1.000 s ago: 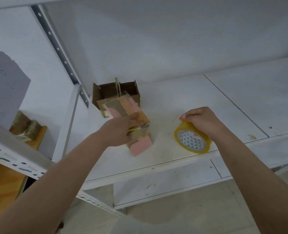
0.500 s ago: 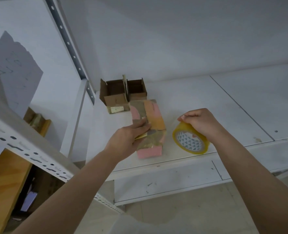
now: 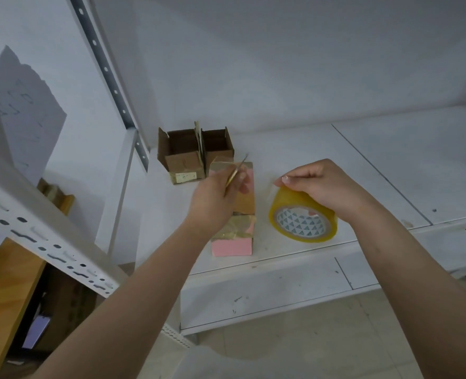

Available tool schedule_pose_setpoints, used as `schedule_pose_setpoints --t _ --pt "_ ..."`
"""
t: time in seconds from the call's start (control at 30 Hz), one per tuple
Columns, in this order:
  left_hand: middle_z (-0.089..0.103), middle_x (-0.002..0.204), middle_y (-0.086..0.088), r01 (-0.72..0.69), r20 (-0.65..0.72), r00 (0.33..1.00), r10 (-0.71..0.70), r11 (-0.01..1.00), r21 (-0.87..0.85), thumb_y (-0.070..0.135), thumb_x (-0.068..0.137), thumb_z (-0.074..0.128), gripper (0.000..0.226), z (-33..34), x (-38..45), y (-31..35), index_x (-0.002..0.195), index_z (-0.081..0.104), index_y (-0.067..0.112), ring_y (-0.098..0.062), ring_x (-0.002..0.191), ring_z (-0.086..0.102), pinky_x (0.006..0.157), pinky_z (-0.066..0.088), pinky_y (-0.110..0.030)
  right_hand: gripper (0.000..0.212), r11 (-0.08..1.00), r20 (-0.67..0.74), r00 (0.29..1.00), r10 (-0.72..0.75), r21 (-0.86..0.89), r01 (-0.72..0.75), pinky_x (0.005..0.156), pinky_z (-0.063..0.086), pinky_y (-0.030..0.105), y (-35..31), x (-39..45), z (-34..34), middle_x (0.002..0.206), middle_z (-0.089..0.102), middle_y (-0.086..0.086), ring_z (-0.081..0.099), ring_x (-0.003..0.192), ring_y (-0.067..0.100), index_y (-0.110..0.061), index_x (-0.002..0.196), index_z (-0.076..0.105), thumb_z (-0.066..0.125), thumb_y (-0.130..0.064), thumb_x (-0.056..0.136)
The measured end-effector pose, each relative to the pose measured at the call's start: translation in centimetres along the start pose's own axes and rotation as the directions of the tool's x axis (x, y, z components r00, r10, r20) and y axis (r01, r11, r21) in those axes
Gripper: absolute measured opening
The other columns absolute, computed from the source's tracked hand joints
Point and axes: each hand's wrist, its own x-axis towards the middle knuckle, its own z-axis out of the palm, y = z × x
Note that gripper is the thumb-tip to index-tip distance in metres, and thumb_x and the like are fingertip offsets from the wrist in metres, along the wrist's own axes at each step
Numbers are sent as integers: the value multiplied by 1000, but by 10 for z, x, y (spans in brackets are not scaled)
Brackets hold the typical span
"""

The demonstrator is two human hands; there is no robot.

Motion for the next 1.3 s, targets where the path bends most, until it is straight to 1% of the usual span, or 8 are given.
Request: schedule_pose_setpoints --t 0.1,0.2,0.47,0.77,0.9,1.0,1.13,1.3 --pt "69 80 -1 147 48 989 -138 930 -336 59 89 51 47 14 1 19 92 67 14 -3 78 65 75 50 -18 17 999 -3 1000 -30 12 30 70 54 24 -6 -4 -1 84 75 -14 71 78 8 -38 82 78 66 -30 90" --pt "68 82 -3 194 151 977 -152 925 -326 78 70 57 71 23 -1 28 90 66 11 -16 83 67 76 54 -30 19 999 -18 999 -36 -5 36 59 50 20 -8 -8 -2 76 74 -13 70 68 6 -40 73 76 68 -33 88" --pt "65 61 8 125 108 990 -92 925 -359 32 84 74 22 23 3 32 72 67 16 -7 62 64 65 54 -26 25 1000 12 1000 -21 -20 21 54 47 12 -6 -10 0 76 73 -16 68 69 0 -44 70 75 67 -31 90" --pt "70 63 0 276 227 955 -189 845 -459 41 99 50 45 11 2 30 79 75 10 3 45 52 54 38 -18 14 998 66 997 26 -51 -22 53 45 10 -3 -6 0 79 72 -19 67 68 -4 -38 82 78 66 -34 90" --pt "71 63 -1 284 209 953 -217 878 -385 70 75 55 62 10 0 34 73 72 11 -2 52 60 63 46 -29 11 998 71 997 29 -52 -25 59 48 15 -3 -6 2 80 73 -16 68 71 1 -39 80 77 68 -38 87" --pt "65 53 5 194 72 981 -182 947 -255 50 77 74 42 14 1 31 63 61 13 -11 54 64 59 53 -28 6 999 100 994 36 -25 -34 71 53 24 -3 -5 5 85 72 -12 68 80 7 -42 86 74 68 -40 87" --pt "63 55 4 86 0 996 -87 984 -153 41 85 71 38 11 5 27 67 60 10 -11 54 63 59 51 -29 41 999 158 986 54 -5 -53 71 50 23 -6 -6 4 98 63 -12 62 91 7 -38 120 62 71 -48 81" --pt "54 50 0 84 -93 991 -92 993 -84 37 87 69 42 -5 10 11 60 53 9 -8 46 46 52 41 -27 62 972 131 991 7 232 -37 84 55 38 -11 -9 -11 89 75 -3 71 81 15 -26 98 75 72 -64 49"
